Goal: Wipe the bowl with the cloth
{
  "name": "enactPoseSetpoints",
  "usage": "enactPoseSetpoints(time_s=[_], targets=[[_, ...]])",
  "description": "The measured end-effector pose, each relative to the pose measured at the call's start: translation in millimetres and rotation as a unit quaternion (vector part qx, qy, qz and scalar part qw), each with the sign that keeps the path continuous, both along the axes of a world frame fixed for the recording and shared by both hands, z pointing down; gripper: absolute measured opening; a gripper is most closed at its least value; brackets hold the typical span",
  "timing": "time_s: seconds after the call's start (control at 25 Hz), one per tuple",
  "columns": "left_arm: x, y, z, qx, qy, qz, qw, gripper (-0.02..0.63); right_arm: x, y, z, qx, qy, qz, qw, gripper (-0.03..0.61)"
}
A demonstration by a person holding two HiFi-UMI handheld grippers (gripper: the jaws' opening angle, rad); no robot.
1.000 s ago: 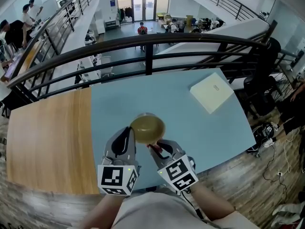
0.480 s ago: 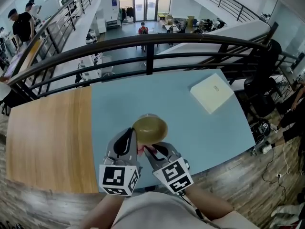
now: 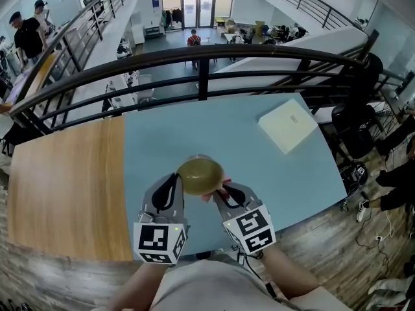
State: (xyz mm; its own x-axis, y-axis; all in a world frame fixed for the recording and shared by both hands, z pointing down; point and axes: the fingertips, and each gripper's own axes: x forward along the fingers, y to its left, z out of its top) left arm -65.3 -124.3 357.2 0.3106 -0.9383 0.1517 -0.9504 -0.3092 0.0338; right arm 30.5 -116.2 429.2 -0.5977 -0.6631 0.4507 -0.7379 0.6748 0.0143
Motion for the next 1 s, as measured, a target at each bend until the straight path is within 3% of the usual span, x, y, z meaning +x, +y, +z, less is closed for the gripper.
enactPoseSetpoints(time_s=[0.32, 0.48, 0.68, 1.0], targets=[[-13.6, -3.5, 10.6, -0.01, -0.031, -0.004, 0.9995, 0.006, 12.1, -19.5, -18.0, 0.02, -0.009, 0.027, 0.999, 0.052], [-3.2, -1.3, 20.6, -0.021, -0.059, 0.01, 0.998, 0.006, 20.0, -28.2, -30.2, 0.031, -0.015, 0.036, 0.999, 0.052], [9.9, 0.0, 36.1, -0.027, -0.096, 0.025, 0.9947, 0.006, 15.7, -32.4, -41.9, 0.046, -0.028, 0.029, 0.998, 0.051], [16.2, -0.1, 53.7, -0.042, -0.105, 0.037, 0.9929, 0.008, -5.5, -26.2, -50.0, 0.044, -0.062, 0.005, 0.997, 0.049]])
